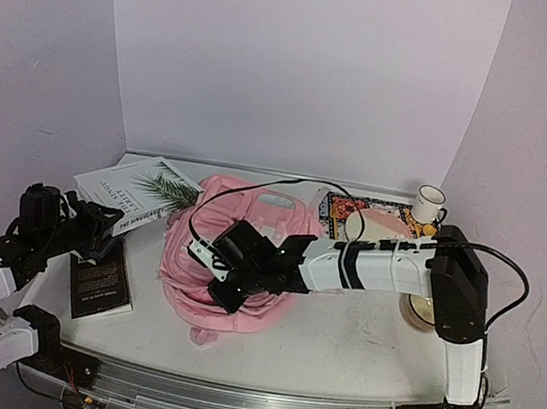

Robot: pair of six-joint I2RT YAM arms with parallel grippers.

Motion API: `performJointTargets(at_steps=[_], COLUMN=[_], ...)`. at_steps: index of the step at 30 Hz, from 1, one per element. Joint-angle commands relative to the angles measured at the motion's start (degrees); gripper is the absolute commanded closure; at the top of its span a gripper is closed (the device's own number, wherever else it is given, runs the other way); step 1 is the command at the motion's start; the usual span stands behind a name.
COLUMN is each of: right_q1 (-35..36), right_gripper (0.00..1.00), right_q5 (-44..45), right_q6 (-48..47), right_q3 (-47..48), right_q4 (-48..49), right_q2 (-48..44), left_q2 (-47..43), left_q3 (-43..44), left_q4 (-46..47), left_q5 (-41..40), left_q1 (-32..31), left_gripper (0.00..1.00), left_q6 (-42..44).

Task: Pack the student bag
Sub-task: Open the largest pocket of the student bag.

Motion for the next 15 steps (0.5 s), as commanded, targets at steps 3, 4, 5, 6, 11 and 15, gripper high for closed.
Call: performJointTargets(at_steps=[3, 4, 5, 6, 11, 15], right_q1=[-6.1, -6.7, -7.5, -8.3, -12.0, -13.0], right_gripper=[0.96, 0.99, 1.0, 1.0, 1.0, 1.0], right_q5=[4.8, 5.3, 5.7, 6.3, 9.4, 13.7], right_q6=[-0.4, -0.6, -0.6, -0.6, 1.5, 2.4], right_q3=[5.4, 6.1, 7.1, 7.9, 11.7, 16.0], right_q4=[-3.0, -3.0, -3.0, -3.0, -3.0, -3.0], right_q2=[-3.3, -3.9, -4.3, -4.5, -5.3, -5.5], left_q2=[-3.6, -4.2, -4.7, -5.1, -8.3, -9.5], left_q3=[5.5, 5.8, 6.1, 6.6, 8.1, 7.3], left_q4=[-2.7, -3.6, -4.5, -5.2, -8.7, -9.3], left_q5=[2.6, 3.0, 3.4, 3.7, 4.8, 7.4], left_q1=[0.2, 0.2, 0.2, 0.1, 0.2, 0.2], left_gripper=[0.72, 0.72, 0.72, 0.72, 0.71, 0.71], left_q6=[2.6, 2.8, 3.1, 3.3, 3.9, 3.1])
